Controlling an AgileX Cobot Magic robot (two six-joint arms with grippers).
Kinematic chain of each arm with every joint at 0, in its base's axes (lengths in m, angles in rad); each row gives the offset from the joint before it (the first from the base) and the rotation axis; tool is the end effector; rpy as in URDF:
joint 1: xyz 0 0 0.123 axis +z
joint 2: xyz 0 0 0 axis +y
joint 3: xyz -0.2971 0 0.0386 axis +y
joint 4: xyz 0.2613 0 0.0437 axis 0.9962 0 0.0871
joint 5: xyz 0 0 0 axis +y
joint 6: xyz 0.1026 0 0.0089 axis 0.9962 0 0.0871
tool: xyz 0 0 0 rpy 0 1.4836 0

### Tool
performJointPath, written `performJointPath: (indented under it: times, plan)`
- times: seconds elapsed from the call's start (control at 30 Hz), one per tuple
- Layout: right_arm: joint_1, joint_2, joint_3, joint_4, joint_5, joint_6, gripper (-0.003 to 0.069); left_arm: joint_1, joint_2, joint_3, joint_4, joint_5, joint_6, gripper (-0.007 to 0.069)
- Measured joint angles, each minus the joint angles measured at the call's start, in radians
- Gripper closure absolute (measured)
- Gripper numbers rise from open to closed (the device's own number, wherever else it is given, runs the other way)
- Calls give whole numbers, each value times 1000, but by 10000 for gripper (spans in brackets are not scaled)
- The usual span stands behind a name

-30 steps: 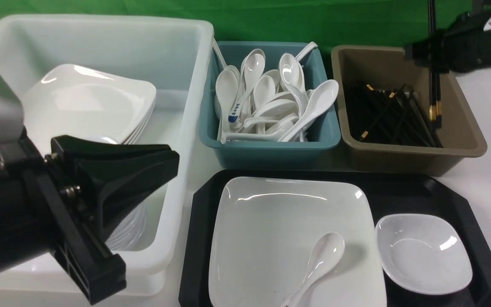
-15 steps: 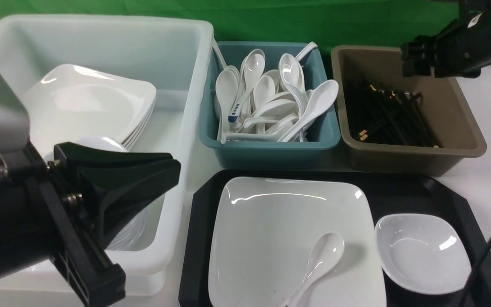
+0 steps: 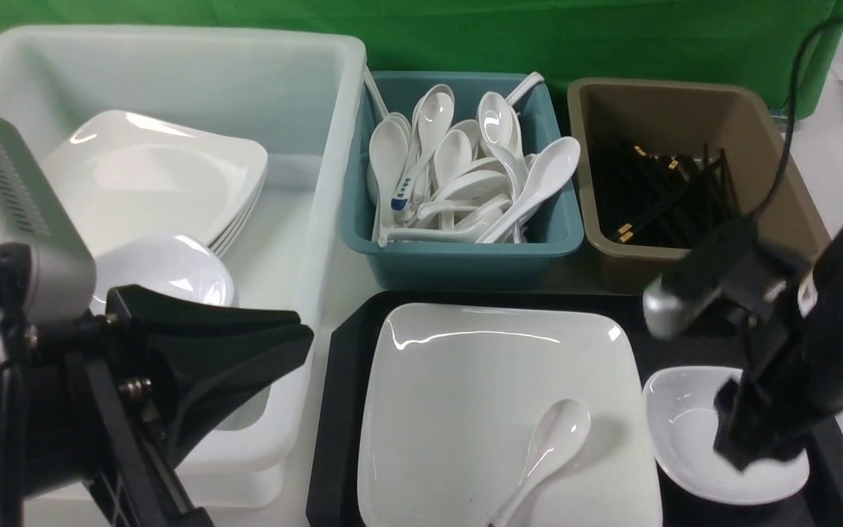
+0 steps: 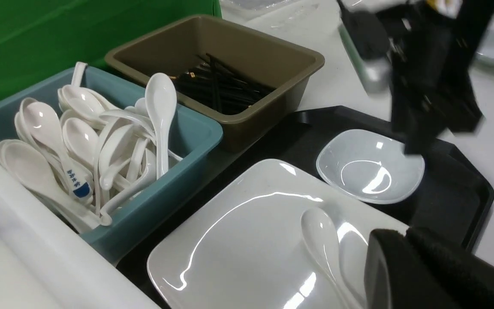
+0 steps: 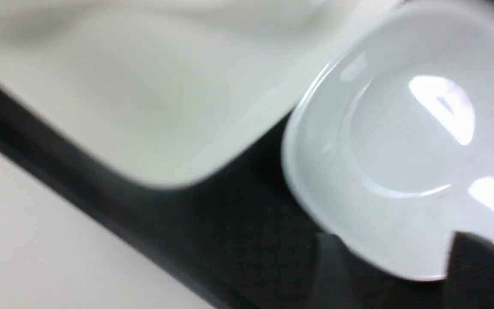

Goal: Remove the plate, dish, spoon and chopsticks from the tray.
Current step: Use the right arm to grab a small plate from the dinner plate

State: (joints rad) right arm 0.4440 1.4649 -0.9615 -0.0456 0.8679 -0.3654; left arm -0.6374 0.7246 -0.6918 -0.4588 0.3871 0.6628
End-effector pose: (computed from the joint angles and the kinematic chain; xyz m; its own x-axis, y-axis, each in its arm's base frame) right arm 0.2598 0.1196 0.2360 -0.6377 -0.7291 -0.2486 -0.7212 0.6785 -0.1398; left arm 0.1206 -0.1108 0.3543 -0.0624 0.3304 -0.9418 0.7501 0.6380 0.1742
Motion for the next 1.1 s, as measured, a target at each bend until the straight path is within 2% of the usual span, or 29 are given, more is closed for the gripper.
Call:
performJointPath:
  times: [0.07, 0.17, 0.3, 0.57, 0.67, 0.7, 0.73, 0.77, 0.8, 0.9, 0.97, 1.0, 1.03, 1.1]
  plan:
    - [29, -1, 102, -38, -105, -22, 130, 0, 0, 0, 0, 1, 0, 608]
    - [31, 0, 168, -63, -224, -32, 92, 0, 0, 0, 0, 1, 0, 608]
    - [31, 37, 196, -85, -332, -40, 120, 0, 0, 0, 0, 5, 4, 608]
    - [31, 160, 195, -166, -390, -35, 188, 0, 0, 0, 0, 8, 4, 608]
    - [33, 168, 191, -171, -397, -34, 253, 0, 0, 0, 0, 8, 4, 608]
    - [34, 171, 190, -175, -405, -34, 308, 0, -1, 0, 0, 8, 4, 608]
    - [34, 172, 189, -176, -406, -34, 316, 0, -1, 0, 0, 8, 4, 608]
    - [34, 173, 189, -187, -422, -34, 382, 0, -1, 0, 0, 12, 4, 608]
    - [35, 173, 186, -196, -431, -34, 412, 0, -1, 0, 0, 17, 4, 608]
    - [44, 166, 173, -201, -410, -34, 431, 0, -1, 0, 1, 28, 4, 608]
    - [71, 131, 139, -184, -317, -27, 484, 0, -7, -6, 9, 59, -2, 608]
    - [94, 95, 116, -179, -249, -4, 541, 0, -11, -15, 25, 82, -18, 608]
    - [97, 89, 107, -177, -239, 1, 549, 0, -13, -19, 33, 91, -29, 608]
    - [142, 22, 46, -151, -118, 70, 597, 0, -27, -50, 110, 149, -123, 608]
